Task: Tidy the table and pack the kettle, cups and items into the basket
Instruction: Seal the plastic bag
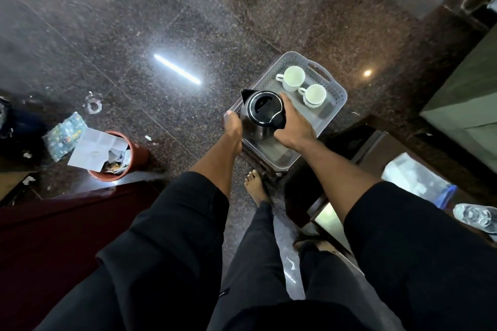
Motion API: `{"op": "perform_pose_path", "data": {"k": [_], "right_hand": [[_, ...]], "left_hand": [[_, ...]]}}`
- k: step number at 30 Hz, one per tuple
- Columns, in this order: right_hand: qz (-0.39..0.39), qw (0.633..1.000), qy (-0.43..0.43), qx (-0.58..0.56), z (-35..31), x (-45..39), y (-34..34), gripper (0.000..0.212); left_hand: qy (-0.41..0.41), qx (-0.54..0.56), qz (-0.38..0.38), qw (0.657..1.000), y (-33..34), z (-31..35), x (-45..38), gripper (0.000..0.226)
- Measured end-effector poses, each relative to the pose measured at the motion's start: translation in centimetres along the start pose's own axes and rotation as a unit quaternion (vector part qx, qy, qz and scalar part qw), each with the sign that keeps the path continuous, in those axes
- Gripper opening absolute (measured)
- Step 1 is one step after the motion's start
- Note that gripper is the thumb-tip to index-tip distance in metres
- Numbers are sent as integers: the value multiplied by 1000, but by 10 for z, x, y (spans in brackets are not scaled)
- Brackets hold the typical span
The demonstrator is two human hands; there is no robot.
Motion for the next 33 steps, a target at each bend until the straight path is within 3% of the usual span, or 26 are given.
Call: {"op": "perform_pose_path", "data": {"k": [10, 12, 14, 18, 23, 27, 30, 33], "right_hand": [[35, 998, 26, -38, 7, -1, 7, 108], [23, 997, 29, -63, 11, -2, 7, 110], [18, 997, 22, -67, 18, -1, 4, 110], [70, 996, 30, -44, 29, 9, -6, 86], [154, 987, 15, -47, 32, 4, -31, 47], [182, 983, 32, -1, 30, -16, -49, 34], [189, 980, 67, 10, 34, -37, -57, 35], [183, 976, 121, 2, 44, -67, -52, 44]], "left_hand": [[-44, 67, 6, 997, 8, -6, 0, 60], [6, -6, 106, 994, 0, -7, -2, 52], [91, -119, 209, 966, -8, -5, 3, 42], [238, -143, 254, 927, -2, 6, 26, 34], [249, -78, 317, 912, 12, 55, 56, 28], [314, -185, 286, 886, 35, 105, 64, 26], [313, -361, 162, 863, 65, 134, 51, 40], [358, -469, 64, 805, 103, 153, 28, 41]]}}
Point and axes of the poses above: each hand's wrist, its own x-axis away from the middle knuckle, its own y-axis out of the palm, z = x × y, the point moved 3 cm from there along -x, towards the middle knuckle, and after that the axes turned 14 degrees about z, right-handed, at the moved point
